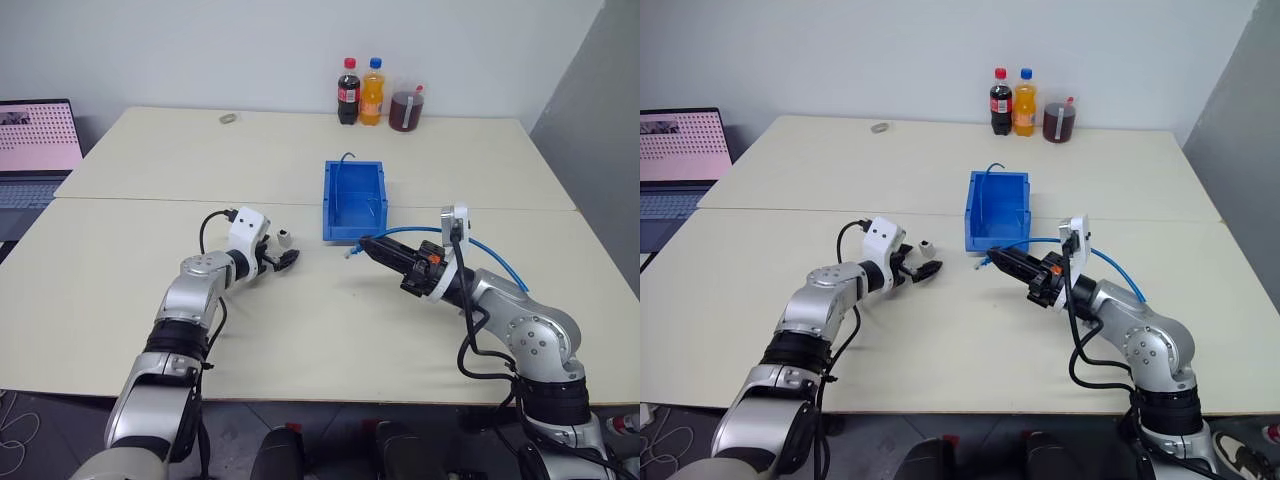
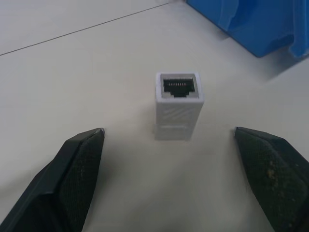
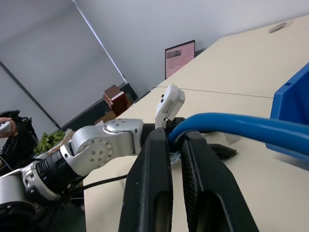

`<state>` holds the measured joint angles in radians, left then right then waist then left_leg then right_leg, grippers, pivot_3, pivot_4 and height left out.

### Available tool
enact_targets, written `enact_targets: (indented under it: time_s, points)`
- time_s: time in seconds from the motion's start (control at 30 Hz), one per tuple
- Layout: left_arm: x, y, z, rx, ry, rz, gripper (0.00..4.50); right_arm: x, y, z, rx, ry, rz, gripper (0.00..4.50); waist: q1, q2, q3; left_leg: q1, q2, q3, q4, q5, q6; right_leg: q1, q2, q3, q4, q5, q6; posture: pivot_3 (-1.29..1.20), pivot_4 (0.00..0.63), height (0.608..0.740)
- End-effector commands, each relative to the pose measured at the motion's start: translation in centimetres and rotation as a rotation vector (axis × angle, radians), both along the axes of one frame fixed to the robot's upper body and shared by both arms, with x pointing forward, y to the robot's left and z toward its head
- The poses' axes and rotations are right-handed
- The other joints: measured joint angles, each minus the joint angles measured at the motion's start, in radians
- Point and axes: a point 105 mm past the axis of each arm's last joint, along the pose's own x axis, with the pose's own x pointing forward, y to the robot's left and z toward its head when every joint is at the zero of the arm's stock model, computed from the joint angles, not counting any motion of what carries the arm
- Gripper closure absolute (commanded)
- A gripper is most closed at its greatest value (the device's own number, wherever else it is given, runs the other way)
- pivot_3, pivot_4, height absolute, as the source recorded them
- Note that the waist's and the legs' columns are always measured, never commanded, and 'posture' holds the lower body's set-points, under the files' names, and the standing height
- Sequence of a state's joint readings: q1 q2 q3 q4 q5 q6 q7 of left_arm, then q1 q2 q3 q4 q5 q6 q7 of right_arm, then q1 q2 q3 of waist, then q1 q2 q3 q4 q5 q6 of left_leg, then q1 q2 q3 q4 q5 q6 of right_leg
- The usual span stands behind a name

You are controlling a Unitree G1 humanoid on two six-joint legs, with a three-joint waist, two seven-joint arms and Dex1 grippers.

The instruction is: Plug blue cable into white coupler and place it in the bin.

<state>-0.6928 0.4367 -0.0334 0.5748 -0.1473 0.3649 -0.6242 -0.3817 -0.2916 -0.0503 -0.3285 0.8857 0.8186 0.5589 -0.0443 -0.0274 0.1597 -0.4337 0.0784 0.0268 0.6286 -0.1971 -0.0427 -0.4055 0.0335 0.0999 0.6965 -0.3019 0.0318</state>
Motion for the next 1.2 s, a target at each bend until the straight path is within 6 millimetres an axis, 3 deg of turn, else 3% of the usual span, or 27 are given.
enact_targets:
  time_s: [0.03, 0.23, 0.33, 0.83, 0.97, 1.2]
  points:
    - [1.3, -0.6, 1.1, 0.014, -0.048, -0.008, 0.00, -0.4, 0.3, 1.2, 0.015, -0.058, 0.004, 4.50, 0.002, 0.000, 0.000, 0.000, 0.000, 0.000, 0.000, 0.000, 0.000, 0.000, 0.000, 0.000, 0.000, 0.000, 0.000, 0.00, 0.150, 0.740]
    - [2.0, -2.0, 0.7, 0.022, -0.042, -0.041, 0.00, -0.4, 0.4, 1.2, 0.013, -0.056, 0.003, 4.50, 0.008, 0.000, 0.000, 0.000, 0.000, 0.000, 0.000, 0.000, 0.000, 0.000, 0.000, 0.000, 0.000, 0.000, 0.000, 0.00, 0.150, 0.740]
    - [2.1, -2.2, 0.6, 0.029, -0.045, -0.050, 0.41, -0.4, 0.4, 1.1, 0.013, -0.053, 0.001, 4.50, 0.008, 0.000, 0.000, 0.000, 0.000, 0.000, 0.000, 0.000, 0.000, 0.000, 0.000, 0.000, 0.000, 0.000, 0.000, 0.00, 0.150, 0.740]
    - [2.1, -2.3, 0.0, 0.010, -0.022, -0.050, 3.66, -0.5, 0.4, 0.9, 0.011, -0.053, -0.005, 4.50, 0.011, 0.000, 0.000, 0.000, 0.000, 0.000, 0.000, 0.000, 0.000, 0.000, 0.000, 0.000, 0.000, 0.000, 0.000, 0.00, 0.150, 0.740]
    - [1.7, -2.2, 0.1, 0.010, -0.026, -0.084, 3.68, -0.5, 0.3, 1.1, 0.017, -0.055, -0.007, 4.50, 0.011, 0.000, 0.000, 0.000, 0.000, 0.000, 0.000, 0.000, 0.000, 0.000, 0.000, 0.000, 0.000, 0.000, 0.000, 0.00, 0.150, 0.740]
    - [-4.3, -4.9, 2.6, -0.002, -0.111, -0.595, 3.68, -2.5, -0.6, 0.2, -0.131, -0.113, 0.021, 4.50, 0.010, 0.000, 0.000, 0.000, 0.000, 0.000, -0.001, 0.000, 0.000, 0.000, 0.000, 0.000, 0.000, 0.002, -0.005, 0.00, 0.150, 0.740]
